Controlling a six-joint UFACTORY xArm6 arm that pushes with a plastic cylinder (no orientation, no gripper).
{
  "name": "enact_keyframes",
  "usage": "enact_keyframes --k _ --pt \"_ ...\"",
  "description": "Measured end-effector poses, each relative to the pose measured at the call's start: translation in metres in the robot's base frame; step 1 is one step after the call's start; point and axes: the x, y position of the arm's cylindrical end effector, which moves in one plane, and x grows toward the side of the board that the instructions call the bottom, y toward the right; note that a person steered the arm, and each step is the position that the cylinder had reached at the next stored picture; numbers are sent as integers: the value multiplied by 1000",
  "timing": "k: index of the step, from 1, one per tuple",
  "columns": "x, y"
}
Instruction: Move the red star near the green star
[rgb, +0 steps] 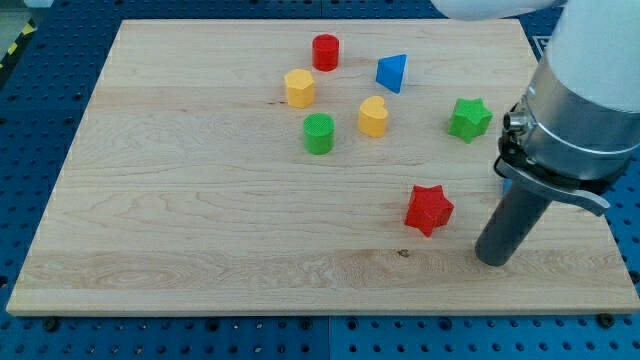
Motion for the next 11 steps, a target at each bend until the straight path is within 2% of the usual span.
enact_keyframes --k 1,3,5,8,10,11 --pt "2 -7" --pt "0 -66" --pt "-20 -66" --pt "-75 -59" --pt "-67 -60" --pt "-42 -84"
